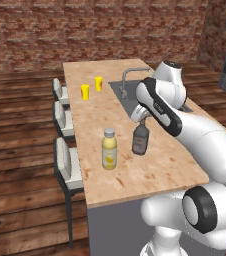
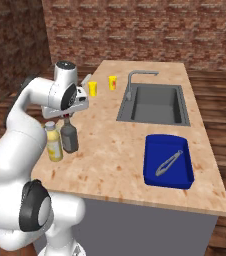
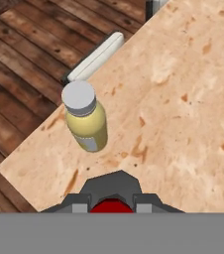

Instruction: Place the drinks on the dining counter in a tight cluster.

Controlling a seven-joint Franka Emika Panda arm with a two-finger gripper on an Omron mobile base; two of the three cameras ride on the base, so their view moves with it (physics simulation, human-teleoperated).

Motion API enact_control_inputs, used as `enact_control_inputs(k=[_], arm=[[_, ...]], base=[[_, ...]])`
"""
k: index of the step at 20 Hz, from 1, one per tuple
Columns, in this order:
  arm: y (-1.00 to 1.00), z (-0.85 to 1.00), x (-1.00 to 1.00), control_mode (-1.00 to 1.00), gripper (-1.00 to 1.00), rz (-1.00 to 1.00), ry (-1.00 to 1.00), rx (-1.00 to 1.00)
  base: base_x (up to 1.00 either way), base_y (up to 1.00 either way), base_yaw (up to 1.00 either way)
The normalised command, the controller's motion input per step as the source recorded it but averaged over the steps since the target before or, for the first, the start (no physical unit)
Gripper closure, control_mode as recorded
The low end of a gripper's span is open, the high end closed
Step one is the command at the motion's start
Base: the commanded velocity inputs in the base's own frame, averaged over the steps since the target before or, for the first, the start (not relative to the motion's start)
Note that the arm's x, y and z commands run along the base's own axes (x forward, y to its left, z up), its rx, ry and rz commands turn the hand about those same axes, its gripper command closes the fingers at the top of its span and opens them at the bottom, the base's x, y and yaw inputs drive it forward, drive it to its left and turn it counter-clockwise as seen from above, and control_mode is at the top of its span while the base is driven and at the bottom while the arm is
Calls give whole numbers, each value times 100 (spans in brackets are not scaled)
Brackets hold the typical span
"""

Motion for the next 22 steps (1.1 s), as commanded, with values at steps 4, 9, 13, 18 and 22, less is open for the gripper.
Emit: enact_control_inputs(k=[4,9,13,18,22], arm=[[0,-36,17,-100,100,3,7,0],[2,-30,0,-100,100,6,0,0],[9,-25,0,-100,100,7,0,0],[5,-13,2,-100,100,8,0,0],[6,-5,20,-100,100,2,0,0]], base=[[0,0,0],[0,0,0],[0,0,0],[0,0,0],[0,0,0]])
